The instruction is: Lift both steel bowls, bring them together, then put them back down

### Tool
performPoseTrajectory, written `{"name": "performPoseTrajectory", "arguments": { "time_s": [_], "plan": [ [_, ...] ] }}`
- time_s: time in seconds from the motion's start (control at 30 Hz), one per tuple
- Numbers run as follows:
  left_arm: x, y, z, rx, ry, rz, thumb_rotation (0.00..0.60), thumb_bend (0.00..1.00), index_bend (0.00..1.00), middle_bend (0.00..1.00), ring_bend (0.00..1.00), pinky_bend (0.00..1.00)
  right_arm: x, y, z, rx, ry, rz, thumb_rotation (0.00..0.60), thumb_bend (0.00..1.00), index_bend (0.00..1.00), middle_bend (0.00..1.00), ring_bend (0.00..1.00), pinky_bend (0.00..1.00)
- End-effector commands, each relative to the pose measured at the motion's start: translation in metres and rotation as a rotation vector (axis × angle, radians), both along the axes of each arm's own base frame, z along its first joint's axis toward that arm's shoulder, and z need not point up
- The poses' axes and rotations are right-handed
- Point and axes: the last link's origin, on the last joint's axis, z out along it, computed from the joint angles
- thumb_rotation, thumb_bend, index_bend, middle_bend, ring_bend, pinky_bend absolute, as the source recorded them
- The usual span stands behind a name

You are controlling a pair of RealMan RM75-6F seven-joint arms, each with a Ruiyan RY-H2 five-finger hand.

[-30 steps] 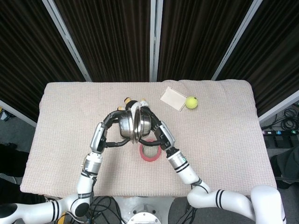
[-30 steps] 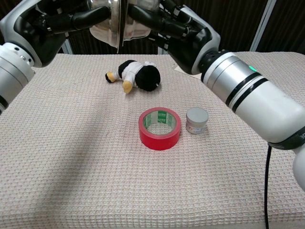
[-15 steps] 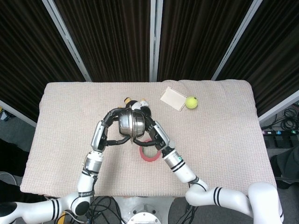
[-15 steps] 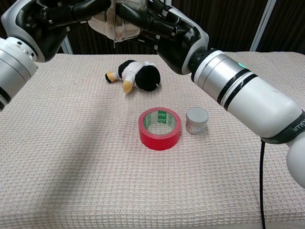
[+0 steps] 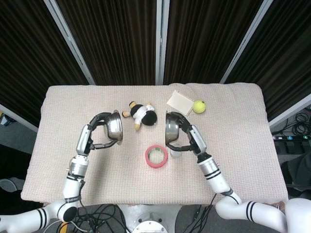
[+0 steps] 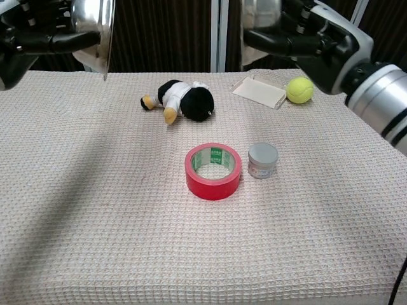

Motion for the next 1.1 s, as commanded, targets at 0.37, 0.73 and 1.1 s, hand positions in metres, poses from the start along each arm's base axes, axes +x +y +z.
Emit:
{"name": "performPoseTrajectory", "arguments": {
  "time_s": [0.37, 0.73, 1.1],
  "plan": [
    [-0.099, -0.003, 0.027, -0.162, 0.851, -0.002, 0.6, 0.28, 0.46, 0.45, 0.42, 0.6, -0.126, 0.061, 0.048, -0.085, 0.846, -0.287, 0.6, 0.16, 0.39, 0.31, 0.21, 0.27],
    [-0.111, 0.009, 0.008, -0.09, 1.176, -0.019, 0.6, 0.28, 0.46, 0.45, 0.42, 0.58, -0.141, 0.072, 0.031, 0.022, 0.973, -0.334, 0.6, 0.16, 0.37, 0.3, 0.2, 0.23],
    [-0.112, 0.006, 0.001, -0.128, 1.119, -0.015, 0.6, 0.12, 0.0, 0.02, 0.09, 0.29, -0.139, 0.065, 0.019, 0.101, 1.039, -0.3, 0.6, 0.07, 0.03, 0.05, 0.0, 0.0]
  ]
}}
